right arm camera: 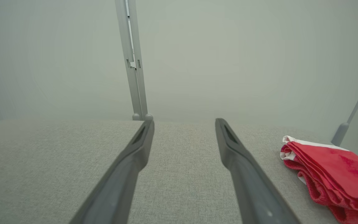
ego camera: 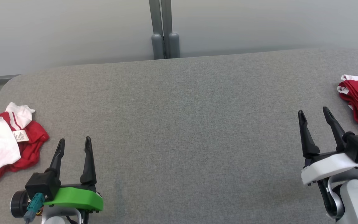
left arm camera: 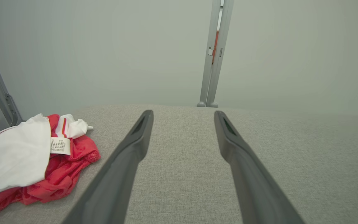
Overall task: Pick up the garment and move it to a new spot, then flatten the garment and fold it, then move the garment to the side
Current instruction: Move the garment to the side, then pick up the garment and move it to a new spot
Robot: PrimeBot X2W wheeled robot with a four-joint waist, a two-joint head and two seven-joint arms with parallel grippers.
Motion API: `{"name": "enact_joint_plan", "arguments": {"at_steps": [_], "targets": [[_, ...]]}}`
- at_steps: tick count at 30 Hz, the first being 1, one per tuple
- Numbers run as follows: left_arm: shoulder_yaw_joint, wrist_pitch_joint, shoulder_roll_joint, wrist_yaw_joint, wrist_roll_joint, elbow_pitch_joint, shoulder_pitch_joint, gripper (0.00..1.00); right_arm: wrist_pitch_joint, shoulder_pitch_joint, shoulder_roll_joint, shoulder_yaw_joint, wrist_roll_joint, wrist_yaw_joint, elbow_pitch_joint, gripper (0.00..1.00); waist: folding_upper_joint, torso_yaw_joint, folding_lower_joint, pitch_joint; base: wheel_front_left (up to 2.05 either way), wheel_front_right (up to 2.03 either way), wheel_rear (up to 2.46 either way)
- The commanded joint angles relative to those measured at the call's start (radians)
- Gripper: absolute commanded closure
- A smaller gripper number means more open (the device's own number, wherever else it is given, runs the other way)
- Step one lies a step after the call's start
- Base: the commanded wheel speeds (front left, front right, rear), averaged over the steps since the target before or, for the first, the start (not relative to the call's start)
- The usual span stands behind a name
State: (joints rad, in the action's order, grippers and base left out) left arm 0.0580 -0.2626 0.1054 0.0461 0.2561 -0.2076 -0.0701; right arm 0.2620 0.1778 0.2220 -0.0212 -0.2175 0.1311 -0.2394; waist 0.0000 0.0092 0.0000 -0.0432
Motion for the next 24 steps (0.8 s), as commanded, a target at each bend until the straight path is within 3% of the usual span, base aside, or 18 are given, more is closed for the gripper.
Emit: {"name": "enact_joint_plan", "arguments": {"at_steps": [1, 13, 24], "targets": [[-0.007, -0.003, -0.008, 0.009, -0.010, -0.008, 0.014, 0.00, 0.003, -0.031, -0.006, 0.001, -0.006, -0.001, 0.014, 0.00, 0.0000, 0.005, 0.0000, -0.001, 0.00, 0.00, 0.00], [-0.032, -0.003, -0.035, 0.043, -0.048, -0.020, 0.012, 0.00, 0.003, -0.092, -0.064, 0.020, -0.015, 0.000, 0.063, 0.00, 0.0000, -0.003, 0.0000, -0.019, 0.00, 0.00, 0.00], [-0.037, -0.003, -0.046, 0.059, -0.060, -0.031, 0.002, 0.00, 0.003, -0.084, -0.067, 0.001, -0.014, 0.000, 0.048, 0.00, 0.0000, 0.009, 0.0000, -0.013, 0.00, 0.00, 0.00]]}}
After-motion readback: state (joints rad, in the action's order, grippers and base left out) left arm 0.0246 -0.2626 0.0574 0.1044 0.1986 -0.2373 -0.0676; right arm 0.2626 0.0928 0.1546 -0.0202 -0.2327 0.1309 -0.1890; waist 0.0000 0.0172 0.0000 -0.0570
